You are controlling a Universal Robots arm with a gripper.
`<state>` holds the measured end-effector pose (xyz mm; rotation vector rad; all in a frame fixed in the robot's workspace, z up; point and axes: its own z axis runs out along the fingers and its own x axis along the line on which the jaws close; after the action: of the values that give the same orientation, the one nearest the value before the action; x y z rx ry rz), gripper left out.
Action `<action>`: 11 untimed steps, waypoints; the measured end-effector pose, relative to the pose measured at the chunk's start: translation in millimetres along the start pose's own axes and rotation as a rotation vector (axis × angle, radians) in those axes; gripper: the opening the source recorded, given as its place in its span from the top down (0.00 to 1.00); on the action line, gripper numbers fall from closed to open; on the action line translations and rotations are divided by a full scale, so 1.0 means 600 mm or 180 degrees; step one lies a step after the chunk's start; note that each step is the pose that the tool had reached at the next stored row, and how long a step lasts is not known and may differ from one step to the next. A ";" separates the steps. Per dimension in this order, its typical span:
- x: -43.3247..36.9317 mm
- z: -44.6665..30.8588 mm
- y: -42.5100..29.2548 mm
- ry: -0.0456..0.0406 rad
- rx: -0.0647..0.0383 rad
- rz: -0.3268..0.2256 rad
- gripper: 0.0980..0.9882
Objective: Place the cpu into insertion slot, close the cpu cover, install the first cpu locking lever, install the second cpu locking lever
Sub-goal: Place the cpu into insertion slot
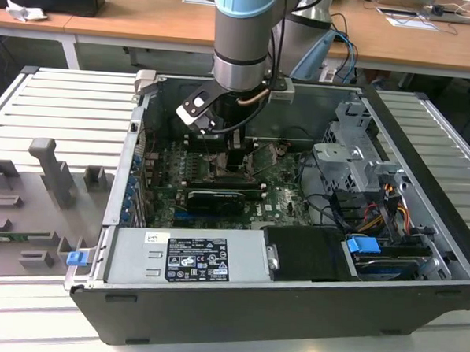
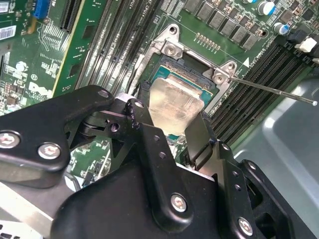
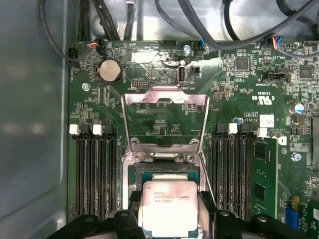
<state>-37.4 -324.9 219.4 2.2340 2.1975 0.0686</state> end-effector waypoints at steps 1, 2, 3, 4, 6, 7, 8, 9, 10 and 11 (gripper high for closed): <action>0.001 0.004 0.000 0.0000 0.0000 0.0008 0.52; 0.001 0.007 0.000 0.0000 0.0000 0.0008 0.52; 0.001 0.009 0.000 0.0000 0.0000 0.0008 0.52; 0.002 0.012 -0.001 -0.0001 0.0000 0.0008 0.52; 0.002 0.015 -0.001 0.0000 0.0000 0.0008 0.52; 0.003 0.017 -0.001 0.0000 0.0000 0.0008 0.52; 0.003 0.018 -0.001 0.0000 0.0000 0.0008 0.52; 0.003 0.019 -0.001 0.0000 0.0000 0.0008 0.52; 0.004 0.020 -0.001 -0.0001 0.0000 0.0009 0.52; 0.005 0.021 -0.001 0.0000 0.0000 0.0008 0.52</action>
<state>-37.5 -321.8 206.8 2.2368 2.1947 0.0685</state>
